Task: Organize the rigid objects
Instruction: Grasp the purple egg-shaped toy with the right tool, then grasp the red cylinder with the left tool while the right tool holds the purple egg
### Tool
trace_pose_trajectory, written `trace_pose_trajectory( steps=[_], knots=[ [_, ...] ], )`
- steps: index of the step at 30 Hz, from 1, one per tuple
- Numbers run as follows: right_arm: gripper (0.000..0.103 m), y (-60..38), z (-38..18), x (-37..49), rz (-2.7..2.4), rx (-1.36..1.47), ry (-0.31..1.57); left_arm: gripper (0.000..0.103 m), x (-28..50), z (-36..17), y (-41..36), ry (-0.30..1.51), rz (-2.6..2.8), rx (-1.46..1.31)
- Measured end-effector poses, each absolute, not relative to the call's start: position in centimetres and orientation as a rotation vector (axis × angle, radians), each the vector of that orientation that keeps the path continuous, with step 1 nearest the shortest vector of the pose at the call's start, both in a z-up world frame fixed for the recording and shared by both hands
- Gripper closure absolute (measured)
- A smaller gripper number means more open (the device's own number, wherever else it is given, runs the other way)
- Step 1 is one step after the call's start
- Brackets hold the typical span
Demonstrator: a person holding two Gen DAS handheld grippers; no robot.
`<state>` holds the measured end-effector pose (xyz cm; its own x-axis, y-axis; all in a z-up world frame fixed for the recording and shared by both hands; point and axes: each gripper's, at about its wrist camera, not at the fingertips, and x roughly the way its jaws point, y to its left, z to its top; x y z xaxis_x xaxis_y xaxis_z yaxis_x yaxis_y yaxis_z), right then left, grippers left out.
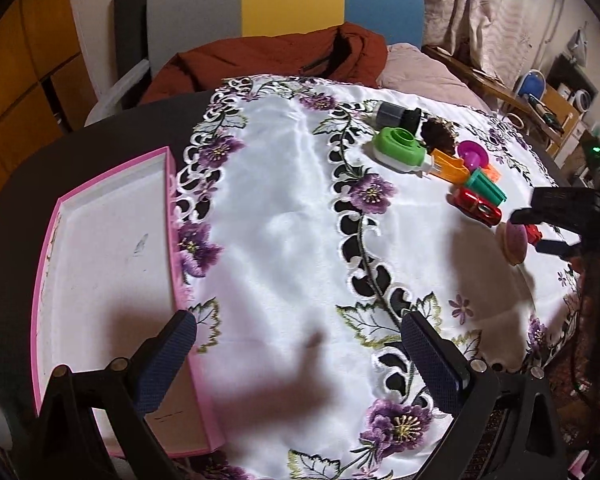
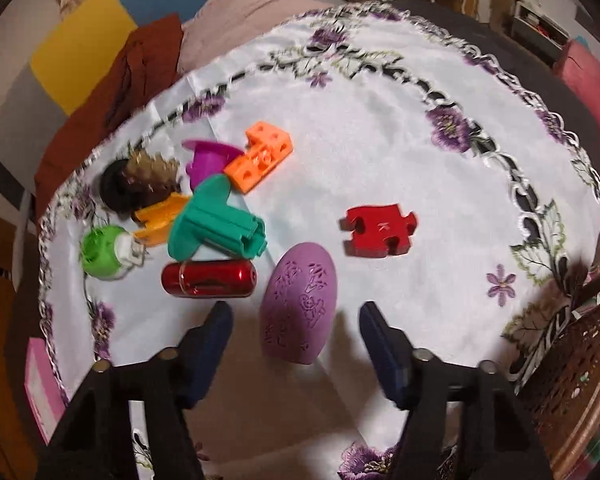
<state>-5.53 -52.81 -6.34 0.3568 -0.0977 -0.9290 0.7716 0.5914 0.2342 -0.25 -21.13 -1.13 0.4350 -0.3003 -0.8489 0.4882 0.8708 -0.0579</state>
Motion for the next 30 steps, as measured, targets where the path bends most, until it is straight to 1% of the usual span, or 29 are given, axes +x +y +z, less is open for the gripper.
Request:
trace_pose_trajectory(
  steps=[3,6,9,10,11,12,15,19,23,30],
  knots=[
    [0.044,-53.1,-7.5,-4.7,-0.674,0.698,1.099,0.0,-0.3,-1.3,-21.6,1.019,-0.512,0.212],
    [0.044,-53.9,-9.0,-4.9,-0.68,0.759,1.146,0.0,-0.1,-1.6,-22.2,1.026,-0.519,0.217],
    [0.045,-54.0,-9.3,-4.8,-0.682,0.743,1.13,0.0,0.1,-1.6,-23.4,1.033,-0.531,0.219],
    [0.049,-54.0,-9.4,-4.7,-0.676,0.734,1.12,0.0,0.2,-1.6,-23.9,1.029,-0.538,0.218],
    [0.057,-54.0,-9.4,-4.7,-0.668,0.734,1.106,0.0,0.3,-1.5,-24.6,1.02,-0.546,0.224],
    [0.059,-54.0,-9.3,-4.8,-0.663,0.744,1.09,0.0,0.4,-1.5,-25.2,1.012,-0.548,0.227],
    [0.059,-54.5,-9.2,-5.0,-0.627,0.814,1.036,0.0,0.8,-1.5,-27.7,0.995,-0.574,0.249],
    [0.059,-54.6,-8.2,-5.7,-0.64,0.821,0.953,0.0,1.4,-1.9,-31.4,0.999,-0.619,0.251],
    [0.059,-55.0,-7.4,-6.5,-0.683,0.828,0.884,0.0,1.7,-2.1,-35.1,0.919,-0.659,0.276],
    [0.059,-56.2,-6.8,-8.0,-0.762,0.86,0.8,0.0,2.7,-4.1,-41.1,0.969,-0.731,0.298]
  ],
)
